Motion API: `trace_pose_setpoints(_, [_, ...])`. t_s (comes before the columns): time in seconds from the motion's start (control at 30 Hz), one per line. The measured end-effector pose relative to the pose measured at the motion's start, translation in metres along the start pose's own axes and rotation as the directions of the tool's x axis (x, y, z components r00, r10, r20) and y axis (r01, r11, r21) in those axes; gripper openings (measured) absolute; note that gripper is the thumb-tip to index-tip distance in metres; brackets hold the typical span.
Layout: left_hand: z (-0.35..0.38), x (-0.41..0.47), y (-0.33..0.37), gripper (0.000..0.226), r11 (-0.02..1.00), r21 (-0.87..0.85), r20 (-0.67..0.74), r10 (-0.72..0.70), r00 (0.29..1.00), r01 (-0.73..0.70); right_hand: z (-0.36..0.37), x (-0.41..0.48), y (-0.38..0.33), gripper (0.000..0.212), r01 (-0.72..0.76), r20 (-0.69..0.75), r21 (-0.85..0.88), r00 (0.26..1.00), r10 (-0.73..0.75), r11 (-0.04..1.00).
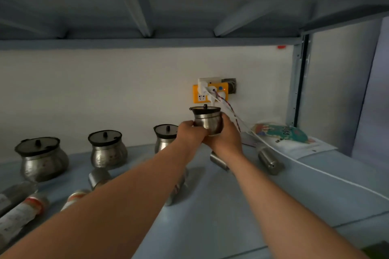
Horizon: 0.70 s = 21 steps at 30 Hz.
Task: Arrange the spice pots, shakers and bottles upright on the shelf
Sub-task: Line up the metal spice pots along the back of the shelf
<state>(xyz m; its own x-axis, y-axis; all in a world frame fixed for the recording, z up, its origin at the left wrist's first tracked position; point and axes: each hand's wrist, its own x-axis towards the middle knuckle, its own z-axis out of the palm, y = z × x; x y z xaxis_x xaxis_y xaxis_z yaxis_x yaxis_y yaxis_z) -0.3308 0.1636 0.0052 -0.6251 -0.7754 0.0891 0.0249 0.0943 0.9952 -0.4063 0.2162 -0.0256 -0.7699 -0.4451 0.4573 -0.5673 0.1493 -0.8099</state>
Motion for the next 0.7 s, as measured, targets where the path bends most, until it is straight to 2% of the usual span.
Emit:
trace_pose_setpoints(0.03, [0.003, 0.003, -0.002, 0.013, 1.0, 0.02, -0.002, -0.019, 1.0, 0.019, -0.001, 0.002, 0.005, 0.069, 0.001, 0.025, -0.032, 1.0, 0.0, 0.999])
trace_pose_setpoints(0.13, [0.01, 0.013, -0.008, 0.013, 0.996, 0.072, 0.003, -0.045, 0.999, 0.045, -0.006, 0.011, 0.016, 0.07, 0.025, 0.083, -0.13, 0.996, -0.014, 0.991])
trace_pose_setpoints(0.37, [0.018, 0.025, -0.026, 0.031, 0.981, 0.191, 0.02, -0.045, 0.999, 0.041, -0.015, 0.01, 0.023, 0.073, 0.02, 0.215, -0.323, 0.975, 0.052, 0.946])
trace_pose_setpoints(0.5, [0.022, 0.026, -0.036, 0.031, 0.975, 0.22, 0.03, -0.048, 0.998, 0.041, -0.017, 0.007, 0.024, 0.064, 0.021, 0.243, -0.401, 0.966, 0.084, 0.916])
trace_pose_setpoints(0.7, [0.022, 0.029, -0.04, 0.034, 0.956, 0.292, 0.042, -0.028, 0.999, 0.015, -0.013, 0.004, 0.023, 0.064, 0.046, 0.223, -0.494, 0.972, 0.075, 0.868])
